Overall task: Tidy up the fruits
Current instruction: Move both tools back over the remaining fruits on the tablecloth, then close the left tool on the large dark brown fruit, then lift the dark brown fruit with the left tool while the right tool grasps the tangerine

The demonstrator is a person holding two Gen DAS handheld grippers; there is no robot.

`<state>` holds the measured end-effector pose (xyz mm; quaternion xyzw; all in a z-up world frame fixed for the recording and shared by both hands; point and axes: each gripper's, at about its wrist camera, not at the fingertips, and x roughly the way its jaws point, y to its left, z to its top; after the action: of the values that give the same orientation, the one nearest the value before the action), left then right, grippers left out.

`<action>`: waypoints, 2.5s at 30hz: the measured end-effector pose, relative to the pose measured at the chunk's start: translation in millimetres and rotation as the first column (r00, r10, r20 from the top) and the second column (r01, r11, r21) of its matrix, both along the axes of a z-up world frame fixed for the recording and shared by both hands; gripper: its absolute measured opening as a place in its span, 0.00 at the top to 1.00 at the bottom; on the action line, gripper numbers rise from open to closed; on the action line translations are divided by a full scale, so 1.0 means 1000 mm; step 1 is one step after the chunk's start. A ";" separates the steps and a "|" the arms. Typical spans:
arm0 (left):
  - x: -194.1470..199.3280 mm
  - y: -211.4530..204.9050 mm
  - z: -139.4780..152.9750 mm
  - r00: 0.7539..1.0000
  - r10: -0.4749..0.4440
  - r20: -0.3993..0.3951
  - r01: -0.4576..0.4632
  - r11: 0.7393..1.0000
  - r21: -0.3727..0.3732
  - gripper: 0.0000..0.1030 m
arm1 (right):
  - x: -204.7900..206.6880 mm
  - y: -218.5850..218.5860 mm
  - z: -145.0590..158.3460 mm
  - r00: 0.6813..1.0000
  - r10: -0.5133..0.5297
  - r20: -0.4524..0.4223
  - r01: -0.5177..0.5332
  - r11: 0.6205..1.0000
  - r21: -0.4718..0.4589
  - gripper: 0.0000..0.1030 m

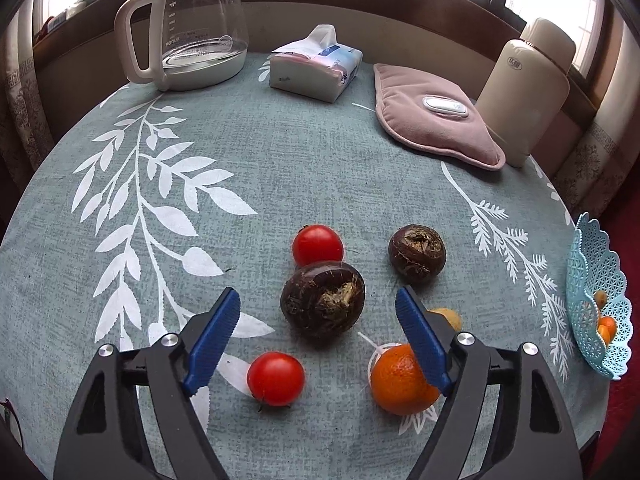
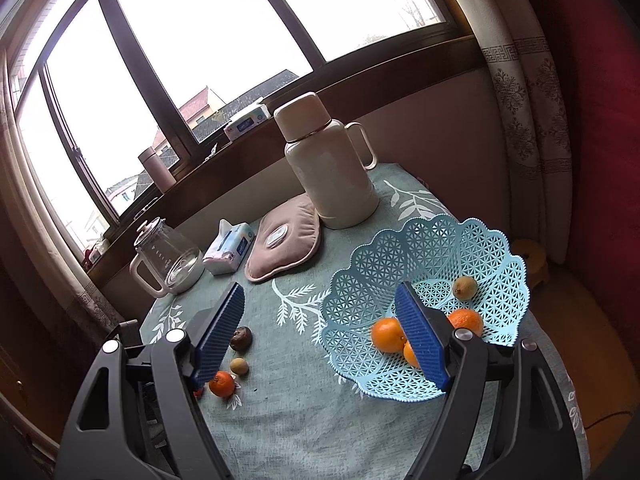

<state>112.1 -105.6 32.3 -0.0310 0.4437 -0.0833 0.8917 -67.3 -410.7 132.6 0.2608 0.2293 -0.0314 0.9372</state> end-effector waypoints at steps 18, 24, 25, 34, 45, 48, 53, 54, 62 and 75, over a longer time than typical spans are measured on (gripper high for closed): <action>-0.011 0.017 0.017 0.999 -0.006 0.040 0.009 0.997 -0.076 0.57 | 0.018 0.033 -0.012 0.995 0.080 -0.053 -0.083 0.995 -0.050 0.23; -0.024 0.031 0.041 0.995 0.006 0.097 0.005 0.993 -0.121 0.57 | 0.025 0.053 -0.020 0.988 0.129 -0.080 -0.134 0.989 -0.065 0.23; -0.027 0.033 0.045 0.994 0.009 0.108 0.005 0.992 -0.123 0.57 | 0.027 0.057 -0.021 0.986 0.140 -0.086 -0.146 0.987 -0.067 0.23; -0.055 0.060 0.066 0.978 0.041 0.205 -0.013 0.991 -0.133 0.57 | 0.046 0.089 -0.052 0.960 0.217 -0.177 -0.230 0.972 -0.056 0.23; -0.075 0.101 0.074 0.966 0.066 0.249 -0.017 0.981 -0.193 0.57 | 0.069 0.143 -0.081 0.922 0.303 -0.242 -0.308 0.951 0.016 0.23; -0.079 0.109 0.077 0.961 0.072 0.265 -0.025 0.984 -0.179 0.57 | 0.081 0.160 -0.090 0.911 0.322 -0.258 -0.317 0.946 0.063 0.23; -0.085 0.128 0.080 0.953 0.097 0.286 -0.039 0.979 -0.202 0.57 | 0.103 0.190 -0.107 0.877 0.358 -0.322 -0.344 0.933 0.103 0.23; -0.086 0.130 0.081 0.952 0.099 0.291 -0.038 0.978 -0.207 0.57 | 0.106 0.194 -0.107 0.876 0.355 -0.327 -0.344 0.934 0.093 0.23; -0.094 0.140 0.083 0.947 0.083 0.310 -0.013 0.975 -0.223 0.57 | 0.126 0.205 -0.108 0.885 0.302 -0.355 -0.304 0.951 0.052 0.39; -0.101 0.166 0.072 0.970 0.106 0.217 -0.060 0.976 -0.210 0.50 | 0.114 0.222 -0.108 0.887 0.284 -0.364 -0.347 0.930 -0.119 0.62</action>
<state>11.6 60.5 104.3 -0.1301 0.3266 -0.0933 0.9315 46.6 -188.6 24.8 0.1243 0.4235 0.0564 0.8956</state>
